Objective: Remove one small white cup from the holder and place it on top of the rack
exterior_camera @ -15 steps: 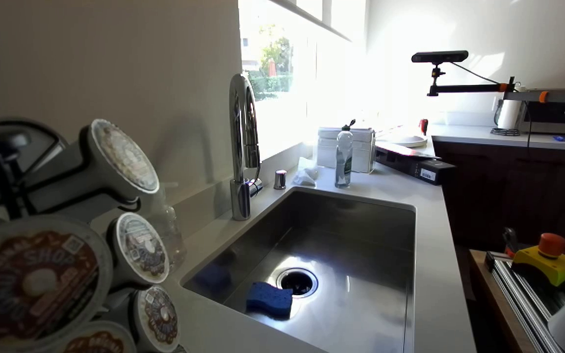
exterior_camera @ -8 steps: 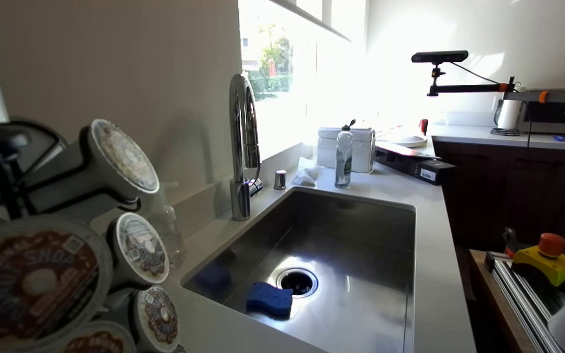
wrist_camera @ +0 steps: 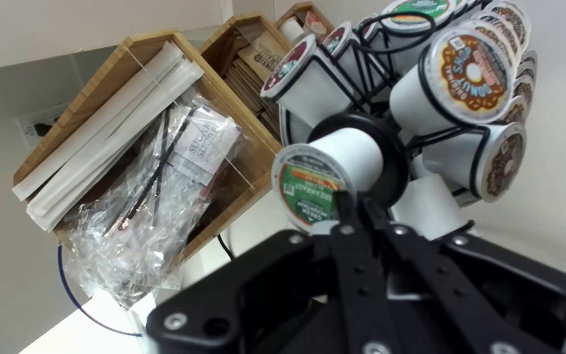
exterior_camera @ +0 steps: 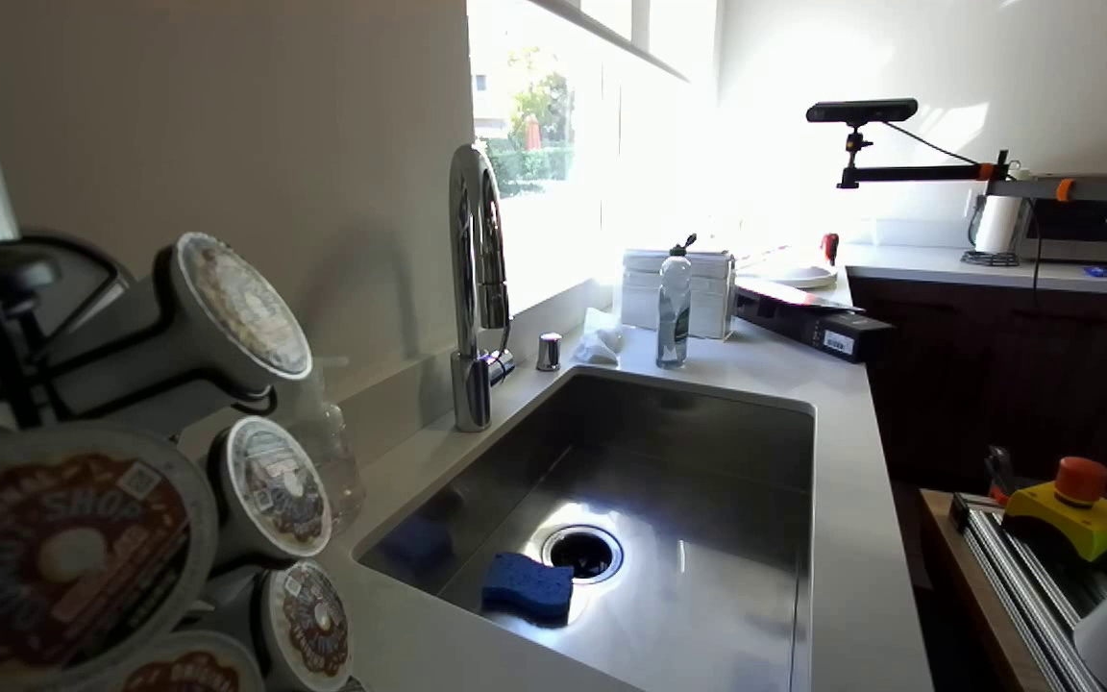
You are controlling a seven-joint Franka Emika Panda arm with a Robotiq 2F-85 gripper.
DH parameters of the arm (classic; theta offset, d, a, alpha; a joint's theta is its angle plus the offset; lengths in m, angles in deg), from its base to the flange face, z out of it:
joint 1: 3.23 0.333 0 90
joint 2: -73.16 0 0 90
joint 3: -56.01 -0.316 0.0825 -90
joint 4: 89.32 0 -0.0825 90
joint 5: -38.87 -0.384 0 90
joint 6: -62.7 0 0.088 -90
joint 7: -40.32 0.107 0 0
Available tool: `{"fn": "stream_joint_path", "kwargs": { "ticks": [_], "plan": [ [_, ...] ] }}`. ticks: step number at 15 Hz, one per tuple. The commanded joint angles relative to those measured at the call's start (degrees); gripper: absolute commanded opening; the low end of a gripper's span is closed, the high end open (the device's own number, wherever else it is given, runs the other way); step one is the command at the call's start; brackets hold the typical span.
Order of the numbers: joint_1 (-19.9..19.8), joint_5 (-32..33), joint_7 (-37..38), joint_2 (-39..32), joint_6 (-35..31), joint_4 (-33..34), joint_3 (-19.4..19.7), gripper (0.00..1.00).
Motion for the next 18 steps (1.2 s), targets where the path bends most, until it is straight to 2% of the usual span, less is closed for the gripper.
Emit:
{"fn": "stream_joint_path", "kwargs": {
  "ticks": [1,9,18],
  "plan": [
    [0.1,1.3,0.1,0.8,-0.4,-1.5,0.0,0.37],
    [0.1,2.1,0.5,0.3,-1.0,-0.6,0.0,0.98],
    [0.0,0.9,5.0,0.9,-2.2,1.8,0.0,1.0]
  ]
}}
